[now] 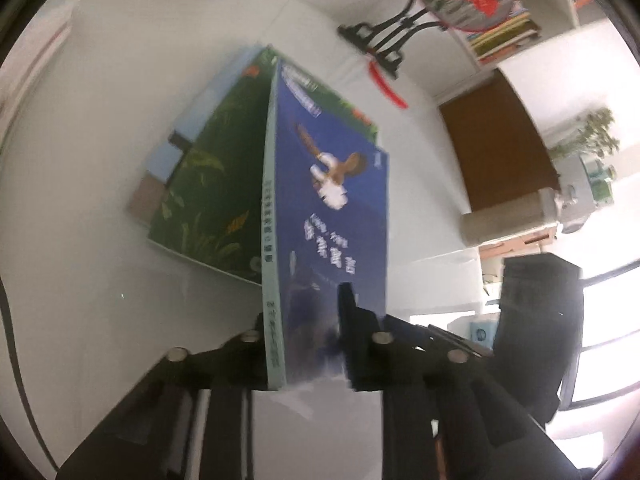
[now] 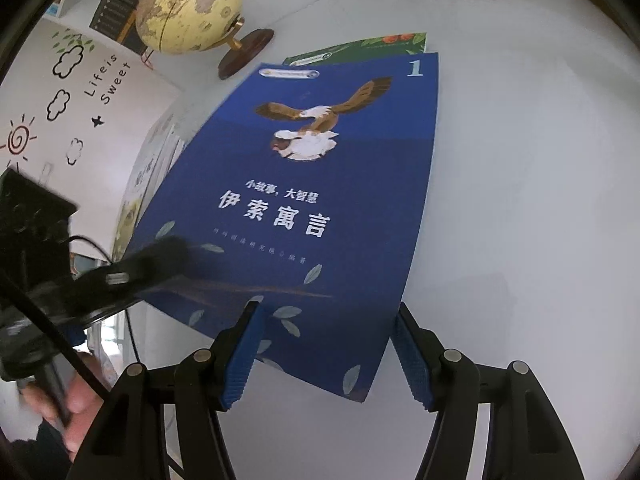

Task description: Organize books

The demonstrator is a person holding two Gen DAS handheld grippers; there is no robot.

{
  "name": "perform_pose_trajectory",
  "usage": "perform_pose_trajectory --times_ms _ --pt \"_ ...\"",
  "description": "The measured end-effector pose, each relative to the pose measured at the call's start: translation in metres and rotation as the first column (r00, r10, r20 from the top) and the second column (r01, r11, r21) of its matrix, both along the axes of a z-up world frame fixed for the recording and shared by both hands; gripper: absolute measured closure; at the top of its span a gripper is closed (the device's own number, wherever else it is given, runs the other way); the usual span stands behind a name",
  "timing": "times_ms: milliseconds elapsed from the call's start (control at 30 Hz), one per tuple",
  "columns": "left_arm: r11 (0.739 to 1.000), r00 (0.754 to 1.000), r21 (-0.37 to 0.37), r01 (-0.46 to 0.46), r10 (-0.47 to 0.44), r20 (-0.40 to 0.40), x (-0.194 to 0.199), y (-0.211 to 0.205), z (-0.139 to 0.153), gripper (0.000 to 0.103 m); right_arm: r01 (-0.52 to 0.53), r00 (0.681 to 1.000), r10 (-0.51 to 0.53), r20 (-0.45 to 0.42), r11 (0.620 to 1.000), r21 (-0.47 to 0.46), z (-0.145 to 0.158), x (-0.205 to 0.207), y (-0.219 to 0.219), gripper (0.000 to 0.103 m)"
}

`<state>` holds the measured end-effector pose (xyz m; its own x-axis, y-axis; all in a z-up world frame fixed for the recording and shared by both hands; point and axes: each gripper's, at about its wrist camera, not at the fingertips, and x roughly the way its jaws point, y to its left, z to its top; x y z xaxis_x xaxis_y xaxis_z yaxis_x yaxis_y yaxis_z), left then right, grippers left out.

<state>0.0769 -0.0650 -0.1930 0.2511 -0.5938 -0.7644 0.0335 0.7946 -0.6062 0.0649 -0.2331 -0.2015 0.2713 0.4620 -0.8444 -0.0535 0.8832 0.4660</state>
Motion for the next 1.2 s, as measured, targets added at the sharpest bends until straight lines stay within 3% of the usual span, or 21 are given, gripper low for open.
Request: perform_pose_trajectory --times_ms 133,233,433,500,600,700,800,867,900,1000,1067,1100,1133,1200 --pt "0.994 0.997 -0.099 -0.047 0.041 -0.067 0.001 0.005 -0.010 0.094 0.020 0.999 -0.018 -0.044 0.999 0.044 -0.001 0.001 -0.009 0.039" --pt "0.974 0.987 -0.199 -0.107 0.080 -0.141 0.001 0.017 -0.020 0.094 0.066 0.993 -0.047 -0.110 0.984 0.168 -0.008 -0.001 -0.024 0.038" --pt "0.978 0.989 -0.188 -0.092 0.068 -0.132 -0.003 0.009 -0.016 0.095 0.162 0.980 -0.108 -0.170 0.923 0.349 -0.022 -0.007 -0.040 0.039" --pt "0.980 0.990 -0.174 -0.095 0.075 -0.123 -0.005 0.007 -0.015 0.095 0.171 0.980 -0.118 -0.163 0.915 0.365 -0.022 -0.009 -0.040 0.044" --pt "0.977 0.987 -0.176 -0.119 0.097 -0.127 -0.004 0.010 -0.017 0.095 0.165 0.982 -0.122 -0.143 0.924 0.344 -0.019 -0.011 -0.037 0.066" --pt "0.946 0.977 -0.279 -0.165 0.118 -0.179 -0.003 0.017 -0.021 0.095 0.158 0.985 -0.123 -0.118 0.918 0.364 -0.015 -0.019 -0.048 0.070" --pt "0.934 0.974 -0.306 -0.184 0.132 -0.184 -0.003 0.018 -0.017 0.095 0.179 0.982 -0.136 -0.133 0.896 0.405 -0.018 -0.019 -0.055 0.068" --pt "0.932 0.975 -0.316 -0.179 0.126 -0.181 -0.003 0.017 -0.013 0.095 0.238 0.965 -0.155 -0.210 0.854 0.462 -0.031 -0.019 -0.061 0.054" --pt "0.930 0.976 -0.322 -0.177 0.123 -0.182 -0.003 0.016 -0.012 0.095 0.254 0.959 -0.156 -0.236 0.843 0.474 -0.036 -0.020 -0.064 0.042" --pt "0.928 0.976 -0.331 -0.171 0.113 -0.188 -0.003 0.013 -0.013 0.095 0.288 0.951 -0.163 -0.264 0.782 0.552 -0.044 -0.022 -0.069 0.040" --pt "0.932 0.977 -0.323 -0.164 0.107 -0.187 -0.004 0.011 -0.013 0.095 0.293 0.952 -0.179 -0.248 0.766 0.572 -0.044 -0.024 -0.071 0.041" --pt "0.938 0.977 -0.307 -0.161 0.107 -0.186 -0.004 0.010 -0.014 0.095 0.292 0.953 -0.183 -0.241 0.768 0.571 -0.041 -0.024 -0.071 0.048" --pt "0.943 0.978 -0.291 -0.160 0.111 -0.178 -0.004 0.010 -0.014 0.095 0.279 0.958 -0.181 -0.222 0.771 0.573 -0.038 -0.024 -0.070 0.064" --pt "0.963 0.981 -0.227 -0.147 0.114 -0.154 -0.004 0.010 -0.012 0.095 0.255 0.966 -0.179 -0.189 0.794 0.552 -0.030 -0.025 -0.068 0.074"
